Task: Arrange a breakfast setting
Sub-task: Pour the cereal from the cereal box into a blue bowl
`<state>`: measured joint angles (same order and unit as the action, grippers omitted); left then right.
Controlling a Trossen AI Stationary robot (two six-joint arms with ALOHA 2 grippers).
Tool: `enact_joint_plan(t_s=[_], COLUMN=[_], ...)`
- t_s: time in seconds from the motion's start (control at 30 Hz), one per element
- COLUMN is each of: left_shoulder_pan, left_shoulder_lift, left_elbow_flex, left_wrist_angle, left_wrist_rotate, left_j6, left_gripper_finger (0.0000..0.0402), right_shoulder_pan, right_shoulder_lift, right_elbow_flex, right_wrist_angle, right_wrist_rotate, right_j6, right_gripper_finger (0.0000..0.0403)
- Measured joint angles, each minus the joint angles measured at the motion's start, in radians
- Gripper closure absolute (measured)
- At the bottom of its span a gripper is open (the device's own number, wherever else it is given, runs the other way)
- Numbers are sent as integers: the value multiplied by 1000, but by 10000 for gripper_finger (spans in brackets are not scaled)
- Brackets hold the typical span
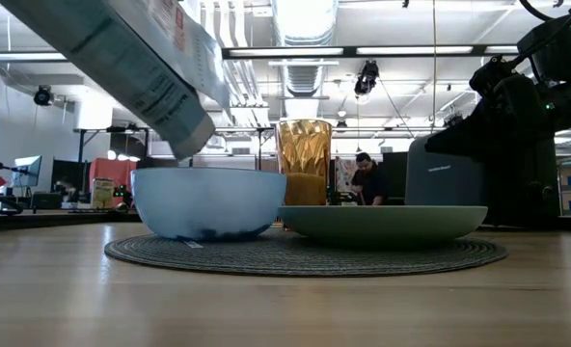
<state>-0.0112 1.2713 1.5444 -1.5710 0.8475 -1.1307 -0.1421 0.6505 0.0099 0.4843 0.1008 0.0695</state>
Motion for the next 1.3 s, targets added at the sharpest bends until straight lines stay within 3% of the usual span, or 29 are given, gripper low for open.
enact_joint_plan(t_s=[0.53, 1.3], left_shoulder_pan=[106, 108], left_shoulder_lift=[3, 3], left_elbow_flex=[0, 0], left_wrist_angle=[0, 0], left_wrist_rotate=[93, 168], left_j6=[23, -60], left_gripper_finger=[209, 209], right_shoulder_pan=[0, 0], right_shoulder_lift=[0, 0], right_elbow_flex=[0, 0], right_wrist_angle=[0, 0], right_wrist_rotate=[0, 0], right_j6=[-1, -1], right_gripper_finger=[268, 268])
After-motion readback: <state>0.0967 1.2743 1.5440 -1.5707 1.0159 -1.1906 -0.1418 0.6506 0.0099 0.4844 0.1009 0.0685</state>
